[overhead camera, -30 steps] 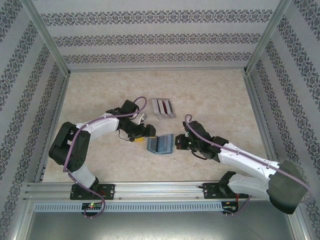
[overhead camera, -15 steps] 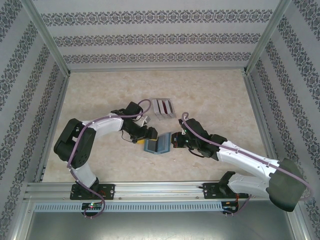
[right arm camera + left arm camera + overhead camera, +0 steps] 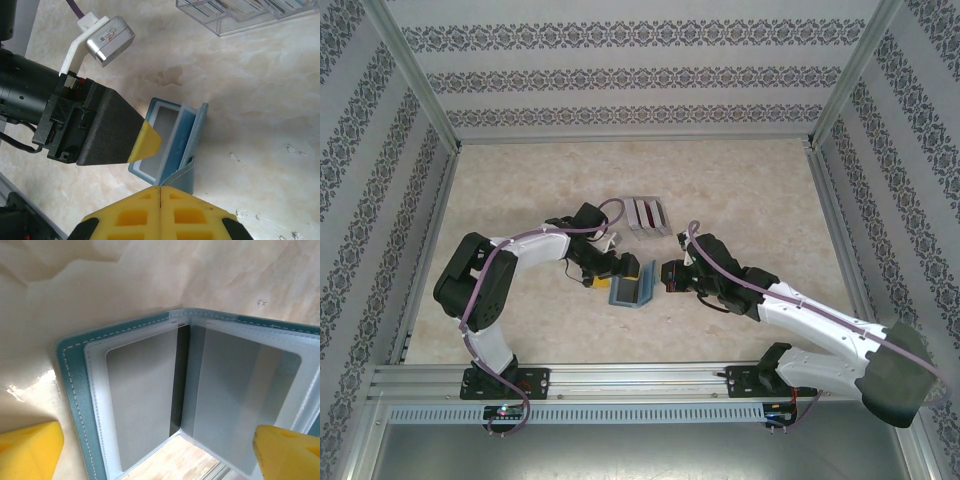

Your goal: Put the credit cards into the card holder

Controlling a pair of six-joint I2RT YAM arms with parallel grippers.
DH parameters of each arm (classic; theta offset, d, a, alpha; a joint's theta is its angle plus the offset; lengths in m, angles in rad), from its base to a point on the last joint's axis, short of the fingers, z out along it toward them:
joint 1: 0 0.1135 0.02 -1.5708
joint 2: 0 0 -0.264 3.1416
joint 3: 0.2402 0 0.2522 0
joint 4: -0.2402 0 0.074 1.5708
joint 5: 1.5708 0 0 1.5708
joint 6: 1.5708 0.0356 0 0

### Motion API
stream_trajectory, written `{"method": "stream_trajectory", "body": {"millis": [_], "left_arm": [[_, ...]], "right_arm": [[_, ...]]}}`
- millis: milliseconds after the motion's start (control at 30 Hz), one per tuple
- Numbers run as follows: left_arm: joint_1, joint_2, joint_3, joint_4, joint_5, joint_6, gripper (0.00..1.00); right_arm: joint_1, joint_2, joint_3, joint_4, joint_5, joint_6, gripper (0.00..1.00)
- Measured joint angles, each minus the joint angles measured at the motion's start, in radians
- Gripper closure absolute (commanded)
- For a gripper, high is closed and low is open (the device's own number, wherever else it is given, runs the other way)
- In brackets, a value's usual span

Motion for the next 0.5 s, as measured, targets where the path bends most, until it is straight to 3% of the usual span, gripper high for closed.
{"method": "stream_trajectory", "body": {"millis": [500], "left_arm": [[0.000, -0.071, -0.001, 0.004, 0.035, -0.003, 0.00]], "right_arm": [[0.000, 0.023, 0.000, 0.006, -0.011, 0.004, 1.00]]}}
